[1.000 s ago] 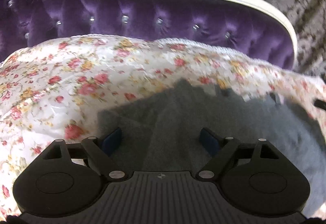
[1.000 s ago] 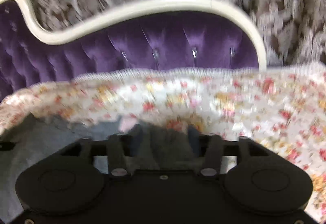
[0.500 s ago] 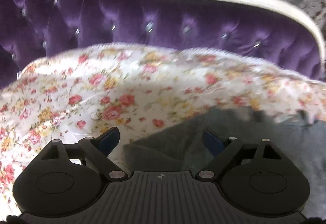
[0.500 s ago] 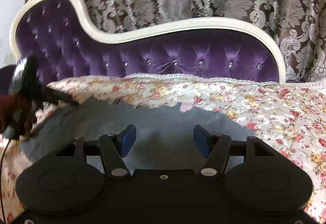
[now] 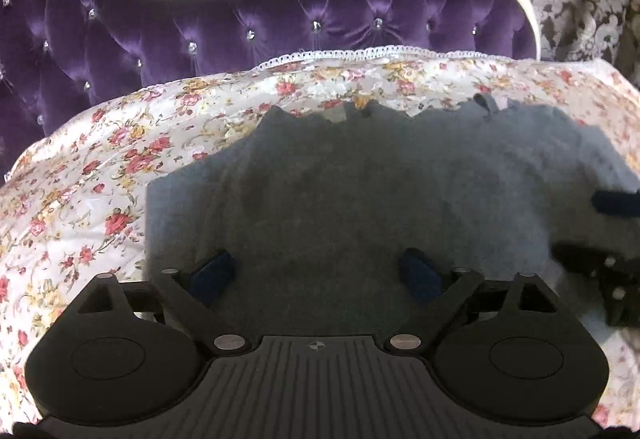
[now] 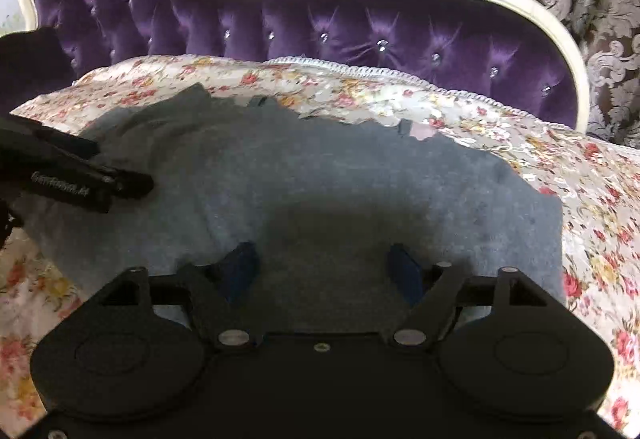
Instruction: Fold small clothes
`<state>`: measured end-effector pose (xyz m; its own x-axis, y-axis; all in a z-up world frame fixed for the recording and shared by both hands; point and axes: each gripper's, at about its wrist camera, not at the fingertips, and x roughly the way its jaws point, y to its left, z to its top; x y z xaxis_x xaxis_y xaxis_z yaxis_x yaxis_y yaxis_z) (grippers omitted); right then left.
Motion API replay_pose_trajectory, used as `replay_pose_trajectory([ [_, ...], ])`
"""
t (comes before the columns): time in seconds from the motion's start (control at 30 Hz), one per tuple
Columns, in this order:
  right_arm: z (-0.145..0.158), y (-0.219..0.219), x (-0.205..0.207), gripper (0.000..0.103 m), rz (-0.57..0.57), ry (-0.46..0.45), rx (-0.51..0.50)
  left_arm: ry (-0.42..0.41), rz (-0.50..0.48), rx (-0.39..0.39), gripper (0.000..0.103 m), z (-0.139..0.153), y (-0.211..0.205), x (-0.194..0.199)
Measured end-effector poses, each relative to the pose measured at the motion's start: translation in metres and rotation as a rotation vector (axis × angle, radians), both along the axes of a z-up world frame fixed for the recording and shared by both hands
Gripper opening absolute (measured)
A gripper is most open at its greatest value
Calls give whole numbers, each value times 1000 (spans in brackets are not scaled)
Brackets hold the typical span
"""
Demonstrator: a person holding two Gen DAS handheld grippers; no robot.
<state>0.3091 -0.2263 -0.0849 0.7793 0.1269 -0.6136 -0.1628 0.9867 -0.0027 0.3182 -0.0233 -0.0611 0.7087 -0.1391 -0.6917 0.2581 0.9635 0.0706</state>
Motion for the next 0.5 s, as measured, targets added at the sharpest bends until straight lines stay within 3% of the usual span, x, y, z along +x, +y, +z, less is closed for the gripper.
replay_pose_trajectory([
  [0.17,-5,-2,1,83,-27,-14,19,23,23,-21,96,1,1,2],
  [0.27,-6,-4,2,84,-25,-11,38,31,28,-20,95,11,1,-2],
  [0.4,-8,-1,-1,84,-26,-28,36,1,25,-102,95,36,-9,-3],
  [0.5,-7,-2,-2,84,-26,-30,45,-3,9,-92,95,45,-31,8],
])
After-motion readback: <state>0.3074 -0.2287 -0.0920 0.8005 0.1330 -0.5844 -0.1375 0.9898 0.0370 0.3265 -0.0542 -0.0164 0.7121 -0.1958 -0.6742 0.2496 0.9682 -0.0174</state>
